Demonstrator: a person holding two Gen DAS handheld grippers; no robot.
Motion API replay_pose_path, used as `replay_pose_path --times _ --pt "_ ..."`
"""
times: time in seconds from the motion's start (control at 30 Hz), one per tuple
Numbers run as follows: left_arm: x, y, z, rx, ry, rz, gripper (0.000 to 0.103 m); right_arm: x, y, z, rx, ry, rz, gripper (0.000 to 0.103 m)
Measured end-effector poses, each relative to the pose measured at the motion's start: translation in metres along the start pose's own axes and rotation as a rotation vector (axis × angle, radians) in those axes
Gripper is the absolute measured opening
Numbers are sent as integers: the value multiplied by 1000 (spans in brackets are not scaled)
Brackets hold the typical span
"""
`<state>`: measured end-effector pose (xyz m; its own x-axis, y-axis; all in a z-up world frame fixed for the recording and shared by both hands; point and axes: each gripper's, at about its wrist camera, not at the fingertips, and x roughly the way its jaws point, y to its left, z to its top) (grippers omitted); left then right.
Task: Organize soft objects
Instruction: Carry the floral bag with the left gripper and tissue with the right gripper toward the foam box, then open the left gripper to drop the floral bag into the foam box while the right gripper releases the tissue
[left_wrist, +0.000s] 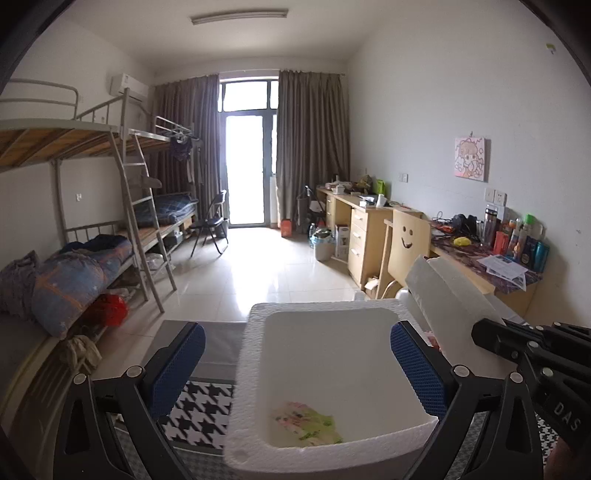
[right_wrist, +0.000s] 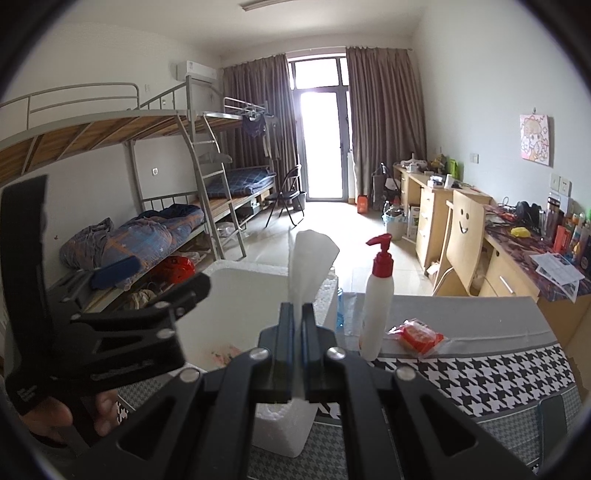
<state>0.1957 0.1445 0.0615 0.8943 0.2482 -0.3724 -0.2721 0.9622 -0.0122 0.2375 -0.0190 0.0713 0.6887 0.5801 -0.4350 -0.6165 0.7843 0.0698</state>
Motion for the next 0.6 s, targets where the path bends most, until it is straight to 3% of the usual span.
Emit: replay_pose_path --times 0.6 --pt "-15 44 -16 -62 -1 70 102 27 29 7 -26 47 69 6"
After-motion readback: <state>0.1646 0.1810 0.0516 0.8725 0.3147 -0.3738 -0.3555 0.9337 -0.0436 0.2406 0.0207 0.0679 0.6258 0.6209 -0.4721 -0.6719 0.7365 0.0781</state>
